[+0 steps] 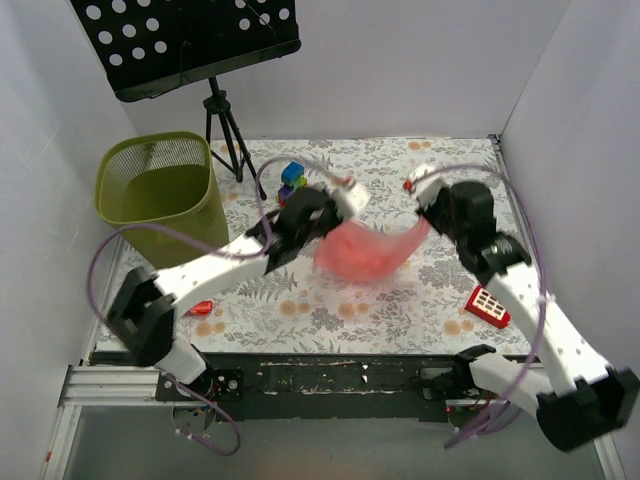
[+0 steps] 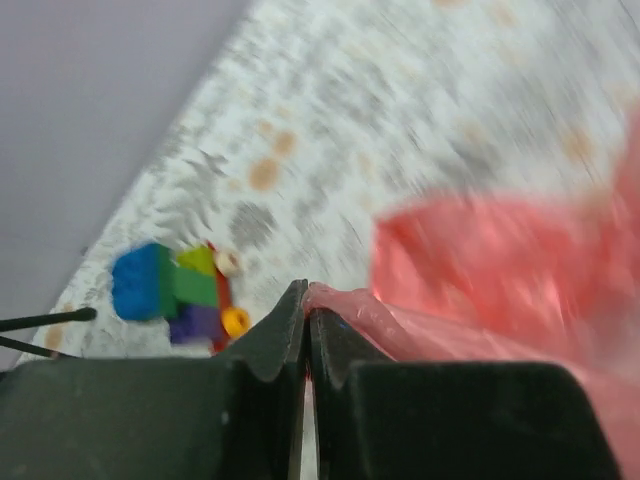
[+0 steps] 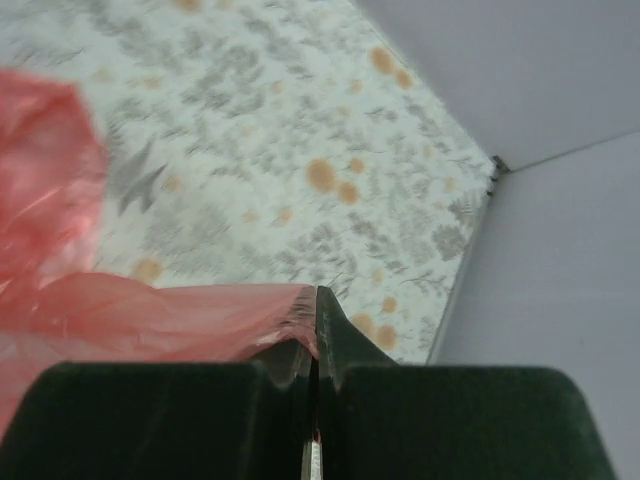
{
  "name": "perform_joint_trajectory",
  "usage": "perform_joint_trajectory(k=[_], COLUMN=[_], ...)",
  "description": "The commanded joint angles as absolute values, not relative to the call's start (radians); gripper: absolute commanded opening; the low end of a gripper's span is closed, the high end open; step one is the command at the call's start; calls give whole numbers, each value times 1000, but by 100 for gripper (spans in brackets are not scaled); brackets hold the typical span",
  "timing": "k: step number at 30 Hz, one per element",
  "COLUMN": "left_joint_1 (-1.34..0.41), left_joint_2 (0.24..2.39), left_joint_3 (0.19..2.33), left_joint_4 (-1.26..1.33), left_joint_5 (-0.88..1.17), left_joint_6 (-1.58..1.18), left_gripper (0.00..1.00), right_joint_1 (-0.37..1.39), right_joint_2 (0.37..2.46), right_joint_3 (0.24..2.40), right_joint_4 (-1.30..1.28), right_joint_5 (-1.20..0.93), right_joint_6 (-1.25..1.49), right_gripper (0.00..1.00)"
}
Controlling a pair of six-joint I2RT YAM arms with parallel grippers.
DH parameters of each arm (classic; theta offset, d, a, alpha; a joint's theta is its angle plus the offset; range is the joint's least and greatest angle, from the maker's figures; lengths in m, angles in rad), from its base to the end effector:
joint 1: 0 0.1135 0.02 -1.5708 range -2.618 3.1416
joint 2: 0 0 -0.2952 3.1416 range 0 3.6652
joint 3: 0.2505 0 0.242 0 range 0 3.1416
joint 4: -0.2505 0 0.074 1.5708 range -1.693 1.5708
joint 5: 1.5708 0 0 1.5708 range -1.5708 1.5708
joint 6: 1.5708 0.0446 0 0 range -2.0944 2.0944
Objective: Put the trash bags into the trash bin
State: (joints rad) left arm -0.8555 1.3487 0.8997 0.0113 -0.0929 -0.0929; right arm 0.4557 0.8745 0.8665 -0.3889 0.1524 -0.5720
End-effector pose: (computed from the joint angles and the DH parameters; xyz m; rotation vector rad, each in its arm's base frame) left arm 0.1995 -0.2234 0.3035 0.7042 1.9187 -0.5089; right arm 0.1597 0.0707 0.3524 -0.8799 1.7622 -0.2260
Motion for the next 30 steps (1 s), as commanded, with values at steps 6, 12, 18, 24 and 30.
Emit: perform_joint_trajectory(k=[6,12,18,24,30], left_joint_1=[-660,-663,-813,-716,-819], left_joint_2=[2282,2169,1969,1184,868], left_joint_3=[2577,2528,1840,308,289], left_joint_4=[-158,900,1563,760,403], left_joint_5=[-525,65,70,677,505], left_joint_6=[-247,193,308,700,647], left_gripper=[0,0,0,0,0], right_joint_1=[154,225,442,423,425], right_joint_2=[1783,1744,1115,679,243], right_joint_3=[2168,2431,1241,582,580], right_joint_4=[-238,405,734,-794,-648], right_joint_5=[357,156,-76,-423,-393], right_joint_6=[-459,-711,-1057,-1308,-1014], right_gripper=[1,1,1,1,1])
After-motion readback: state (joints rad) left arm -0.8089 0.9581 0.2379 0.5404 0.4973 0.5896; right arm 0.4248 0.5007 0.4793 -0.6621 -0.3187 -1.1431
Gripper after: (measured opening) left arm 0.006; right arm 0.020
